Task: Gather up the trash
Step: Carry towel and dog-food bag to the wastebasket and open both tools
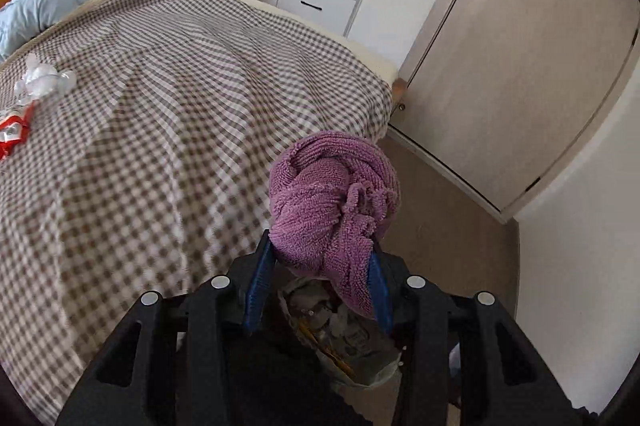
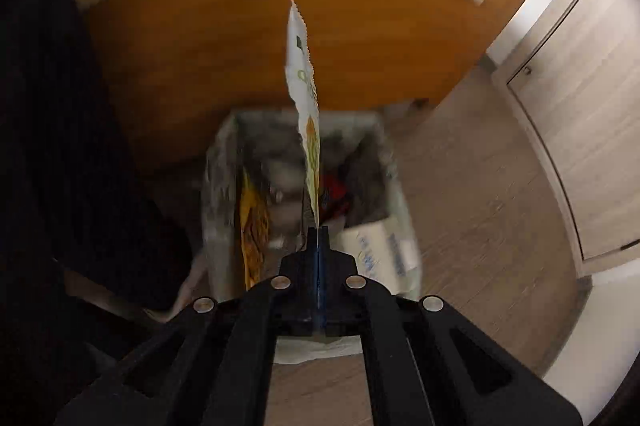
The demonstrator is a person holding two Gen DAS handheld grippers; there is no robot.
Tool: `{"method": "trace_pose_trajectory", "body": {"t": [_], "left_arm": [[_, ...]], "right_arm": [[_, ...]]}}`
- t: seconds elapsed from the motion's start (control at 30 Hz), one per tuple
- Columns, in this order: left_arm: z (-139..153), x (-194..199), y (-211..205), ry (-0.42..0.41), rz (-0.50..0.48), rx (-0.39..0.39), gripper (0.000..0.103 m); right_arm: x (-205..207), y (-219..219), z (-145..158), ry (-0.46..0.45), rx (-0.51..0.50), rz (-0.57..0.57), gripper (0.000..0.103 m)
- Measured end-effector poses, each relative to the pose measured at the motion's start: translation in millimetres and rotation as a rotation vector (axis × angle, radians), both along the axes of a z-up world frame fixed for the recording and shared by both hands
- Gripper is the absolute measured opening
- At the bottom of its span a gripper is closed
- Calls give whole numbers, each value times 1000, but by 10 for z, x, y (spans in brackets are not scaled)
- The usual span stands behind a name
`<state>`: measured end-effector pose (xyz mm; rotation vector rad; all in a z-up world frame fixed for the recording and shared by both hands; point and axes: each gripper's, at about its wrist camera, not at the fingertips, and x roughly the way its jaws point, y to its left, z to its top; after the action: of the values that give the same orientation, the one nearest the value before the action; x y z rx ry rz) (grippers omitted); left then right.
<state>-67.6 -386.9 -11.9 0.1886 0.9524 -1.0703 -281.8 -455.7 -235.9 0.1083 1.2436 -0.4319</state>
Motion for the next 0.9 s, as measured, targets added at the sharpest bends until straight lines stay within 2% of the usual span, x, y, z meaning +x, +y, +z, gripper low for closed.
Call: {"method": "trace_pose_trajectory", "body": {"t": [0.27,0.33,0.37,0.4,0.43,0.47,0.5,0.53,0.63,0.7,0.8,0.83,0.9], "left_arm": [[-398,-288,-514,72,-60,82,41],[-496,-325,-571,87,-67,108,41],[-548,-340,-588,91,-72,123,41],[-602,-345,-600,96,-76,139,41],[-653,-378,-616,102,-83,154,42],[-712,-390,-628,106,-91,172,42],[-771,-400,-692,107,-93,191,42],[-840,-411,-715,109,-94,214,43],[-1045,-480,-837,143,-85,287,43],[-1262,-520,-974,214,-105,330,43],[-1713,-596,-1159,321,-131,464,43],[-1786,-631,-1173,344,-148,496,43],[-1769,-673,-1167,331,-177,490,43]], "right_arm": [[21,73,-683,46,162,16,0],[47,56,-873,79,238,-1,1],[38,30,-930,85,258,-14,2],[6,-4,-950,77,292,-29,11],[-40,-42,-935,57,324,-43,19],[-59,-87,-878,37,329,-62,44],[-94,-119,-812,17,315,-88,59],[-152,-156,-751,-3,301,-105,63],[-298,-269,-544,-53,283,-160,63],[-394,-333,-366,-90,261,-198,63],[-564,-416,-141,-138,224,-246,63],[-616,-447,-81,-147,209,-260,63],[-684,-474,-9,-166,194,-287,63]]}}
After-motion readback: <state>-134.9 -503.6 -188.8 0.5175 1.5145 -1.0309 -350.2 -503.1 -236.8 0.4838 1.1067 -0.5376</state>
